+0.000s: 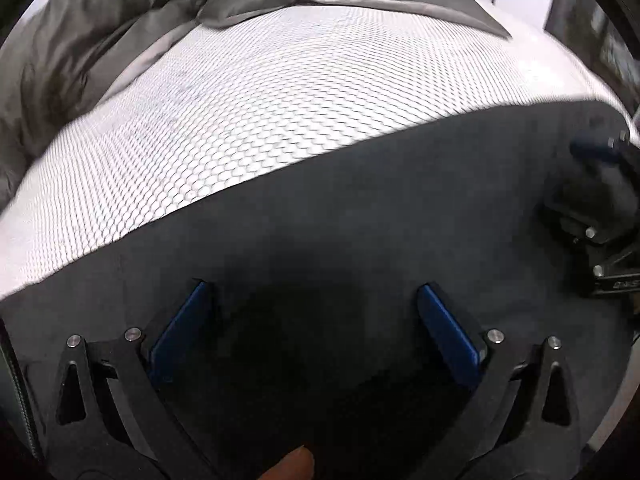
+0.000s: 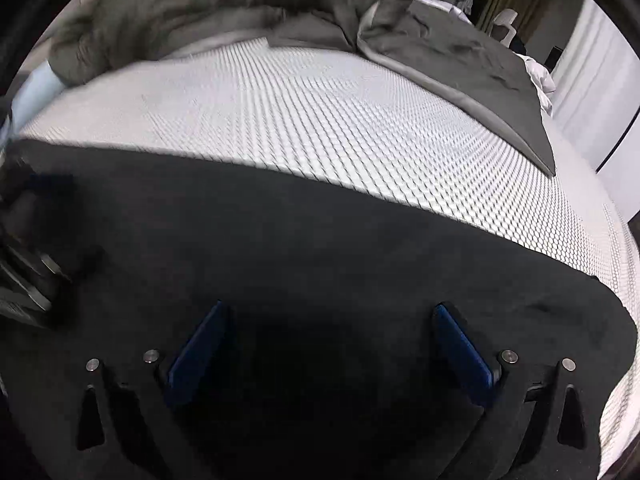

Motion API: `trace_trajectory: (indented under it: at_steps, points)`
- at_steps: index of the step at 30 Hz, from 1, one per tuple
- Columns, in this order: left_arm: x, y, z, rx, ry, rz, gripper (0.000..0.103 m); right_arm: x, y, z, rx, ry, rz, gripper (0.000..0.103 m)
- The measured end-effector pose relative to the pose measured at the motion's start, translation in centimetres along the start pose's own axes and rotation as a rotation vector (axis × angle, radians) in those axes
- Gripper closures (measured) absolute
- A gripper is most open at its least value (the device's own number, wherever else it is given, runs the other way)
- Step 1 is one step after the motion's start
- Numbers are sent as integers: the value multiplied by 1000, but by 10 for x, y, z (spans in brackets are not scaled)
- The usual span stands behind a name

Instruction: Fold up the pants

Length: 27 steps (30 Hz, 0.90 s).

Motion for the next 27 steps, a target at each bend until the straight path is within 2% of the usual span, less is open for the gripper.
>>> trace_trajectory:
  at_steps: [2, 4, 6, 7, 8, 11, 14, 15, 17, 19, 22, 24, 25, 26, 27]
  points:
    - [-4, 20, 4, 36, -13, 13, 0, -6, -29, 5, -48, -3, -40, 1]
    - [-11, 54, 6, 81, -11, 57, 0, -16, -74, 11, -184, -6, -55, 1]
    - [-11, 88, 6, 134, -10, 113, 0, -33, -128, 15, -371, 15, -53, 1]
    - [-15, 99, 9, 155, -12, 130, 0, -41, -150, 16, -410, 27, -76, 1]
    - [-19, 113, 10, 168, -10, 152, 0, -49, -171, 17, -414, 42, -122, 1]
    - [-24, 130, 15, 148, -6, 205, 0, -61, -201, 24, -276, 25, -274, 1]
    - [-13, 127, 27, 193, -40, 157, 1, -49, -188, 50, -360, -37, -208, 1]
    - [-10, 115, 34, 180, -64, 132, 1, -39, -177, 58, -358, -71, -190, 1]
    - [-2, 79, 42, 107, -93, 80, 1, -23, -163, 64, -300, -125, -180, 1]
    - [11, 45, 41, 79, -101, 31, 1, -7, -126, 69, -218, -149, -157, 1]
    - [28, -4, 22, 35, -87, -34, 1, 34, -79, 39, -79, -130, -121, 1]
    - [31, -33, 8, 4, -49, -64, 1, 42, -54, 14, -26, -78, -101, 1]
    - [37, -38, -5, 12, -22, -87, 0, 50, -51, -4, -32, -52, -92, 1]
    - [44, -38, -17, 15, -6, -90, 0, 51, -52, -19, -72, -14, -75, 1]
    - [44, -36, -20, -12, 2, -76, 0, 47, -58, -31, -136, 22, -40, 1]
Point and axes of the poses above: each gripper's, at about its wrist camera, not at the fingertips, and z roughly against the way its jaws point, y to its left, x to its top, the point moved 8 cm from there along -z, roughly the way its jaws point, and after that the axes turned 1 degree about z, right-handed, at the moved point
